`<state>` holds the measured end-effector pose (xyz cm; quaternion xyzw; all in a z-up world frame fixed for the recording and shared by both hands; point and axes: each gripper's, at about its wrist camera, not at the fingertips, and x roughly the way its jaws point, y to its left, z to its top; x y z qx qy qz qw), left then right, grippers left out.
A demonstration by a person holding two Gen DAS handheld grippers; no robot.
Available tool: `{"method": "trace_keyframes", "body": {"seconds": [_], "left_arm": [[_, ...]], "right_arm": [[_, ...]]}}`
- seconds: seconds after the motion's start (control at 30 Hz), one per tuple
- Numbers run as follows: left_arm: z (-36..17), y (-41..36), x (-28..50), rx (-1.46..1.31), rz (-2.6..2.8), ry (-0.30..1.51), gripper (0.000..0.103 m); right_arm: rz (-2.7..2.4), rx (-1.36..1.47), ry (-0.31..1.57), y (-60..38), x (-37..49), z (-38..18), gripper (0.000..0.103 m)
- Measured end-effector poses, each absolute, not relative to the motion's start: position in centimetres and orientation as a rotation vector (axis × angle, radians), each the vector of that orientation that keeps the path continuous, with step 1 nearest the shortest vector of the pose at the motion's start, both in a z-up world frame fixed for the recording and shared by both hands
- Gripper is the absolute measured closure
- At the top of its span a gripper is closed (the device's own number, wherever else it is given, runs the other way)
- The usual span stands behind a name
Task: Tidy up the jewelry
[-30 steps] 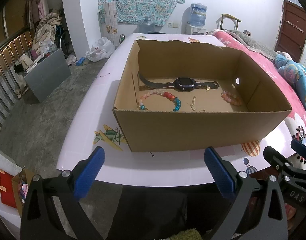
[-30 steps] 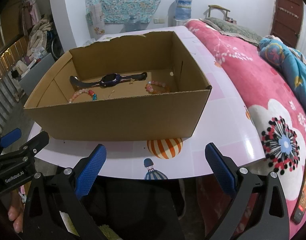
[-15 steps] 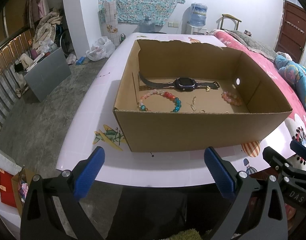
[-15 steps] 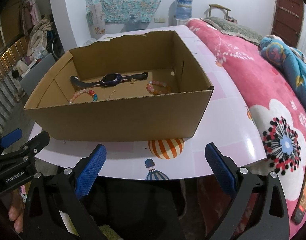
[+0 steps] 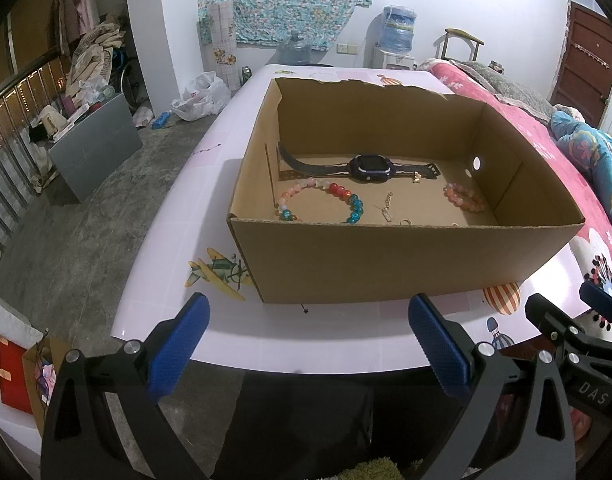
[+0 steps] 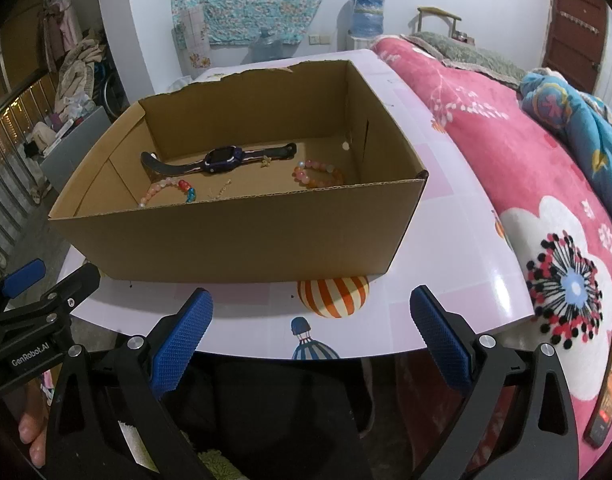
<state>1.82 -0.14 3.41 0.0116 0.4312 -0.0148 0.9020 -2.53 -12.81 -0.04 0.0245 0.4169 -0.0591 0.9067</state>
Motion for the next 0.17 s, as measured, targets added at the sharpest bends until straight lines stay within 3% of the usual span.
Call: {"method": "trace_keyframes", "body": {"seconds": [0.17], "left_arm": [[3.32,-0.19,1.82,0.017,-0.022,0.899,0.005]], "right_arm": [[-0.122,0.053,0.862,-12.91,-2.51,-0.06,0.008]]}}
